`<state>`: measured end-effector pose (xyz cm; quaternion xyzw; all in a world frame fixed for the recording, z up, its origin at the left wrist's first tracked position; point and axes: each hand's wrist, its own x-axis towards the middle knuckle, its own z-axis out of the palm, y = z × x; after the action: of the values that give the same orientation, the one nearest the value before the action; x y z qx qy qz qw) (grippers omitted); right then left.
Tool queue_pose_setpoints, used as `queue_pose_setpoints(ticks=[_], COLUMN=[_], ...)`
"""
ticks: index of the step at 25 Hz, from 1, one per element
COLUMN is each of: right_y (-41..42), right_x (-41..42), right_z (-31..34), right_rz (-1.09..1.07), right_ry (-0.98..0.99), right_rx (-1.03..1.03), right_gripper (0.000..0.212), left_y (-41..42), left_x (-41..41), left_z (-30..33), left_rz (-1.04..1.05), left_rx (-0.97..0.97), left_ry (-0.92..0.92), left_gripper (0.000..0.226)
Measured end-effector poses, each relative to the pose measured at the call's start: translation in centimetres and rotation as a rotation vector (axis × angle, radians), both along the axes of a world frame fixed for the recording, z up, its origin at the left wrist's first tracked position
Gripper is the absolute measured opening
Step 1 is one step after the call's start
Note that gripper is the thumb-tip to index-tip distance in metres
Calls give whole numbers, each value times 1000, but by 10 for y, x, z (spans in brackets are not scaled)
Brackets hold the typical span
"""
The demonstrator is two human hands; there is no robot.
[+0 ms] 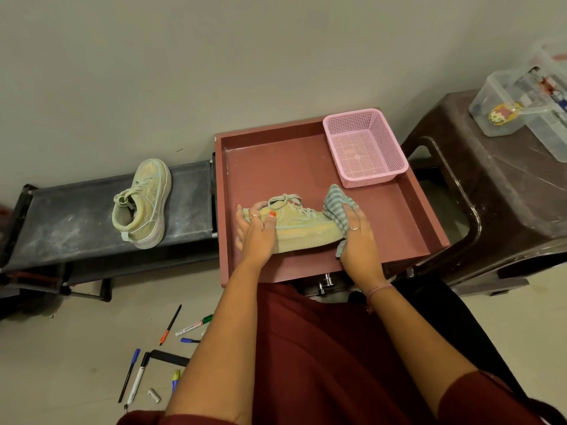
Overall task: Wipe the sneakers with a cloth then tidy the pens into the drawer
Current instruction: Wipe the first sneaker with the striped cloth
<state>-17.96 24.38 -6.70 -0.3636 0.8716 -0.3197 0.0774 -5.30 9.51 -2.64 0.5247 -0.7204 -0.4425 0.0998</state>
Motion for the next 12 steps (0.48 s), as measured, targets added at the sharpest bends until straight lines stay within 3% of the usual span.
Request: queue_pose_setpoints(ticks=[2,6,10,12], right_y=[-4,-3,18,33], right_x=[-10,-5,-8,-23], right_z=[11,14,34,51], right_rz=[-9,-163,-256,-392], right_ry=[-243,-568,-1043,-1114], right_rx=[-105,-55,-269,-319], right_gripper=[75,75,58,50], left_y=[2,4,-11,-17], left_x=[1,6,11,17], left_z=[-3,-13,-20,-28], left_rz=[-15,-94,-217,-312], left_rx=[-28,-166,-218,-262], left_ry=[17,75,122,70], left_gripper=[43,70,70,69])
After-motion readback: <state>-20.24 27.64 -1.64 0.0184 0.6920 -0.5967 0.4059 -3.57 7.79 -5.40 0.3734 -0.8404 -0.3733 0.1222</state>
